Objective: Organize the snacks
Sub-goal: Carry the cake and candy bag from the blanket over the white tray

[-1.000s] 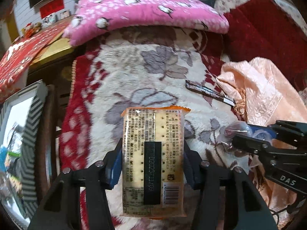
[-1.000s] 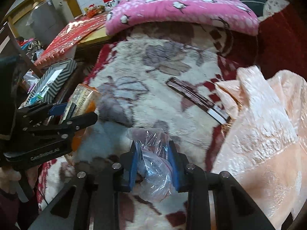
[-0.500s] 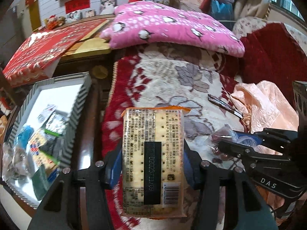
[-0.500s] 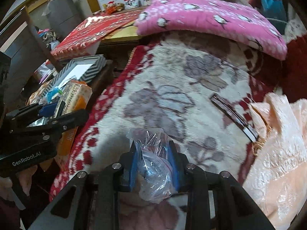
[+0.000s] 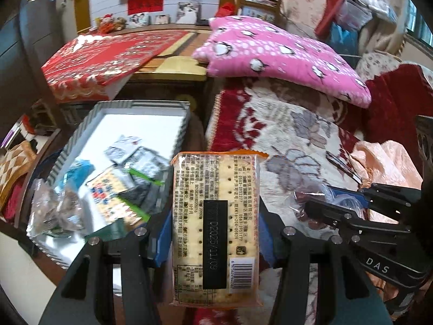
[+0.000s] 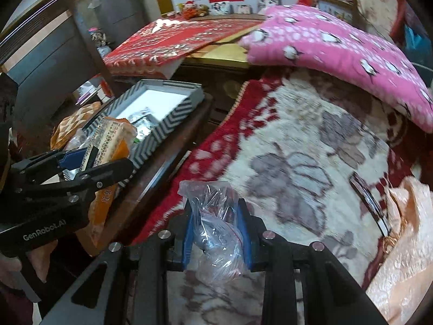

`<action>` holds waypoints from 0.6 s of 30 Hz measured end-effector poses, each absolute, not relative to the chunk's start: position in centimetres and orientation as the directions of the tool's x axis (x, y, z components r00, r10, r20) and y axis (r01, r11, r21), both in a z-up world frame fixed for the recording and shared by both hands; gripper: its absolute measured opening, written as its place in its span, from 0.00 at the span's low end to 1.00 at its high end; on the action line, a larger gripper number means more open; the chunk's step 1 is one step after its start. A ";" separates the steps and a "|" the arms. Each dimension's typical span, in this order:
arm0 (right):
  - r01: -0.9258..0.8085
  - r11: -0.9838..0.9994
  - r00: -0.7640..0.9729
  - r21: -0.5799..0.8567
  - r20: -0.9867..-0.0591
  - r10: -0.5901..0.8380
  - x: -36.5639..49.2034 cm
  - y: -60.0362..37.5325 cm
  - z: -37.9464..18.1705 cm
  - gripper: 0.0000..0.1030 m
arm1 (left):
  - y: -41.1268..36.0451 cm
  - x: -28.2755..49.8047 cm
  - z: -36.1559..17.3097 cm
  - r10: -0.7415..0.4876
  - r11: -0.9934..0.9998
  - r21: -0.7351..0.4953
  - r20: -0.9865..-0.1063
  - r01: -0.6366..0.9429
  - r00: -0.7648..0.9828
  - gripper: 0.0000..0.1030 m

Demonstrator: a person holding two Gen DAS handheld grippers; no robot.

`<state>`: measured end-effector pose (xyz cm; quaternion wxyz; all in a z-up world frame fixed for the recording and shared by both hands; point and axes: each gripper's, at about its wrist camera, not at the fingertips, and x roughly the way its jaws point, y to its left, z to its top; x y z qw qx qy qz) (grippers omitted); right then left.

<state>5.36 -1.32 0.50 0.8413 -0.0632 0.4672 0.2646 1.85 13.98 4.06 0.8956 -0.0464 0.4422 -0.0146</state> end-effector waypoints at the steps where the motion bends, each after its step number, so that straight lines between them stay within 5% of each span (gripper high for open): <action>1: -0.512 0.847 0.422 0.140 -0.818 0.390 5.3 -0.8 0.6 0.30 | 14.4 1.7 4.1 -0.059 0.995 -0.093 -0.790 -0.025 0.610 0.51; 18: -0.608 0.784 0.394 0.125 -0.809 0.435 4.6 5.6 1.3 0.30 | 21.4 -0.1 4.5 0.040 0.980 -0.088 -0.787 -0.176 0.616 0.51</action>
